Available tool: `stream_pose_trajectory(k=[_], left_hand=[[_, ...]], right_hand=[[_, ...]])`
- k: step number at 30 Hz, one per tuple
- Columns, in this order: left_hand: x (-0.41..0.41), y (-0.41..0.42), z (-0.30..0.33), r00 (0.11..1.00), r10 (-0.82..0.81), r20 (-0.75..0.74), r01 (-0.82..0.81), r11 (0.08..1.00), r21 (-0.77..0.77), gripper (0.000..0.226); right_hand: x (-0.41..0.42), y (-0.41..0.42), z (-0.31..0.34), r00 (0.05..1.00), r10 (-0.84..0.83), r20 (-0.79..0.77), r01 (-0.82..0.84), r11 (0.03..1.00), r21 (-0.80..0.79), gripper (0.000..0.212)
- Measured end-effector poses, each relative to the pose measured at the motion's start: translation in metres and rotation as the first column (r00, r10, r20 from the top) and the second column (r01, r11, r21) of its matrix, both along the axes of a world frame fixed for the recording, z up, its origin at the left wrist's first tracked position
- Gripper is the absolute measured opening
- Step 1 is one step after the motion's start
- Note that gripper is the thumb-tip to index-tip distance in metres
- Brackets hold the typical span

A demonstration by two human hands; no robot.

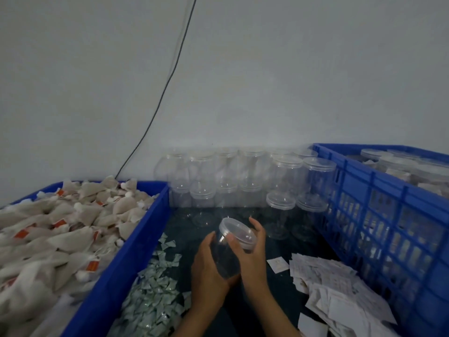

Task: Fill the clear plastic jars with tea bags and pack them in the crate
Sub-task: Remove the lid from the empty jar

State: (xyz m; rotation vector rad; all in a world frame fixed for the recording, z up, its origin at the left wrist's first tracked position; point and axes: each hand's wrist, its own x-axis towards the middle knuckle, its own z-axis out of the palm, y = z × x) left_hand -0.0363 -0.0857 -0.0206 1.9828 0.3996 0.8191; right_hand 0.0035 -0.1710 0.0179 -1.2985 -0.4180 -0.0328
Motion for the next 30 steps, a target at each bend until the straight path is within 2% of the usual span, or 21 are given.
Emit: stream_pose_trajectory(k=[4, 12, 16, 18, 20, 22, 24, 26, 27, 28, 30], left_hand=[[-0.009, 0.004, -0.004, 0.997, -0.082, -0.002, 0.082, 0.988, 0.128, 0.105], [-0.014, 0.01, 0.001, 0.979, -0.203, -0.012, 0.203, 0.977, 0.066, 0.1], [-0.013, 0.012, 0.004, 0.971, -0.236, -0.039, 0.238, 0.969, 0.06, 0.098], [-0.012, 0.014, 0.005, 0.953, -0.299, -0.045, 0.3, 0.954, 0.01, 0.098], [-0.013, 0.019, 0.002, 0.906, -0.422, -0.035, 0.415, 0.901, -0.126, 0.096], [-0.015, 0.027, 0.002, 0.81, -0.586, 0.002, 0.561, 0.775, -0.291, 0.087], [-0.019, 0.031, 0.004, 0.717, -0.697, 0.023, 0.644, 0.65, -0.403, 0.078], [-0.019, 0.027, 0.005, 0.688, -0.725, 0.043, 0.665, 0.605, -0.437, 0.076], [-0.018, 0.023, 0.005, 0.702, -0.71, 0.06, 0.657, 0.613, -0.44, 0.077], [-0.018, 0.019, 0.005, 0.744, -0.665, 0.065, 0.624, 0.657, -0.423, 0.079], [-0.018, 0.013, 0.005, 0.864, -0.503, 0.022, 0.489, 0.829, -0.272, 0.091]], right_hand=[[0.0, -0.003, -0.009, 0.999, -0.02, -0.026, 0.021, 0.998, 0.055, 0.071], [0.012, -0.013, -0.011, 1.0, 0.002, -0.009, -0.001, 0.998, 0.056, 0.06], [0.017, -0.019, -0.015, 0.998, 0.033, -0.049, -0.03, 0.997, 0.065, 0.069], [0.02, -0.023, -0.015, 0.997, 0.06, -0.054, -0.056, 0.996, 0.068, 0.075], [0.022, -0.028, -0.014, 0.995, 0.094, -0.043, -0.092, 0.995, 0.046, 0.08], [0.026, -0.031, -0.016, 0.981, 0.184, -0.057, -0.182, 0.982, 0.046, 0.085], [0.029, -0.034, -0.017, 0.944, 0.31, -0.116, -0.296, 0.947, 0.123, 0.086], [0.029, -0.039, -0.017, 0.901, 0.397, -0.175, -0.354, 0.906, 0.233, 0.08], [0.028, -0.041, -0.017, 0.89, 0.413, -0.193, -0.355, 0.894, 0.275, 0.077], [0.027, -0.042, -0.017, 0.894, 0.401, -0.2, -0.337, 0.896, 0.289, 0.075], [0.023, -0.038, -0.015, 0.933, 0.306, -0.188, -0.261, 0.937, 0.232, 0.079]])
